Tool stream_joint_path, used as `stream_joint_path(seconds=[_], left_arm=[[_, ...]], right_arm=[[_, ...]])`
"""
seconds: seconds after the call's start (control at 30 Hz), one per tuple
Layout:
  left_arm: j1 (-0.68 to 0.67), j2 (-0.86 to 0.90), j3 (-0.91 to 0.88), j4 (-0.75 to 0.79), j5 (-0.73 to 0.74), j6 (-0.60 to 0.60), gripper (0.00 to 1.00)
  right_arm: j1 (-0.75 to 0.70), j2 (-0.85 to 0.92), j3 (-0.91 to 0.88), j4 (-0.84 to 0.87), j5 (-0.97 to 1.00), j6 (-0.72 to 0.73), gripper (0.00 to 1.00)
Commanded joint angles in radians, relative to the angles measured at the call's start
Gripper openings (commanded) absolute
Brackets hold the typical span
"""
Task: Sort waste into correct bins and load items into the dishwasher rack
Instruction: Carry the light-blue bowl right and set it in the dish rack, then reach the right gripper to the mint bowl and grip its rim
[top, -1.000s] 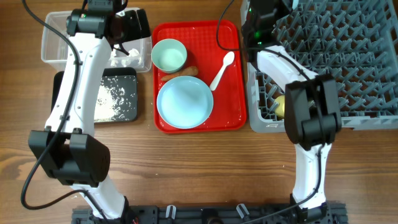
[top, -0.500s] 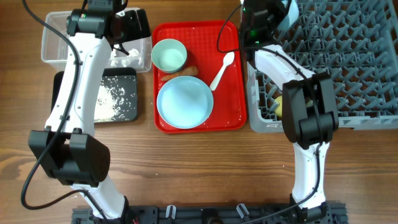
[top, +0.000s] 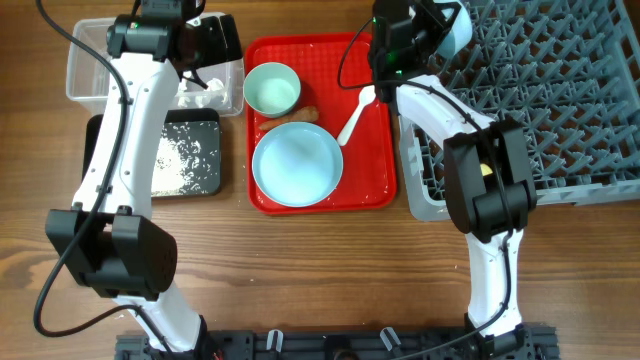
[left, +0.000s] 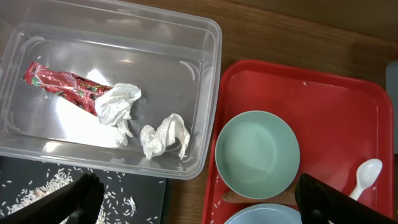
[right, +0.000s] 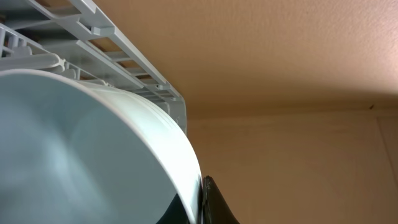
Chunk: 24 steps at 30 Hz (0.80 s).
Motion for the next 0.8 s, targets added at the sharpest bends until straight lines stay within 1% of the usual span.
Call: stream_joint_path(seconds=[0.0,0.07,0.2,0.27,0.3,0.33,0.4,0.43,0.5,0.53,0.57,0.63,0.7,0.77], left_arm=[[0.004,-0.012,0.015,0.003,-0.013,-0.002,1.0],[0.004,-0.012,0.015,0.003,-0.013,-0.002,1.0],[0.004,-0.012,0.015,0.003,-0.013,-0.002,1.0],[0.003,-0.012,0.015,0.003,-0.013,-0.002,1.0],[0.003,-0.012,0.015,0.003,-0.013,-0.002,1.0],[0.004,-0.012,0.015,0.003,-0.013,-0.002,1.0],[0.004,-0.012,0.015,0.003,-0.013,-0.002,1.0],[0.004,-0.012,0.015,0.003,-0.013,-0.002,1.0],[0.003,-0.012,0.015,0.003,-0.013,-0.002,1.0],[0.003,-0.012,0.015,0.003,-0.013,-0.002,1.0],[0.003,-0.012,0.015,0.003,-0.013,-0.002,1.0],[0.004,-0.012,0.015,0.003,-0.013,-0.002,1.0],[0.004,-0.012,0.015,0.003,-0.013,-0.002,1.0],[0.004,-0.012,0.015,0.003,-0.013,-0.002,1.0]], right_arm=[[0.027,0.034,-0.027,-0.019,-0.045,0.005,0.05],[0.027,0.034,-0.027,-0.02,-0.093,0.009,0.13],[0.027,0.034,-0.027,-0.02,-0.212,0.011,0.13],[0.027,0.034,-0.027,-0.02,-0.249,0.062,0.13],[0.027,0.034,-0.027,-0.02,-0.264,0.091,0.23],[0.027,0.034,-0.027,-0.021,-0.274,0.095,0.38],[0.027,0.034,-0.027,-0.018,-0.277,0.095,0.88],[0.027,0.034,-0.027,-0.006,-0.277,0.097,1.0],[0.027,0.033,-0.027,0.06,-0.264,0.155,1.0],[0.027,0.031,-0.027,0.159,-0.234,0.2,1.0],[0.027,0.023,-0.027,0.257,-0.22,0.212,1.0],[0.027,-0.01,-0.026,0.365,-0.229,0.221,1.0],[0.026,-0.058,-0.026,0.375,-0.255,0.277,1.0],[0.025,-0.109,-0.026,0.294,-0.31,0.342,1.0]])
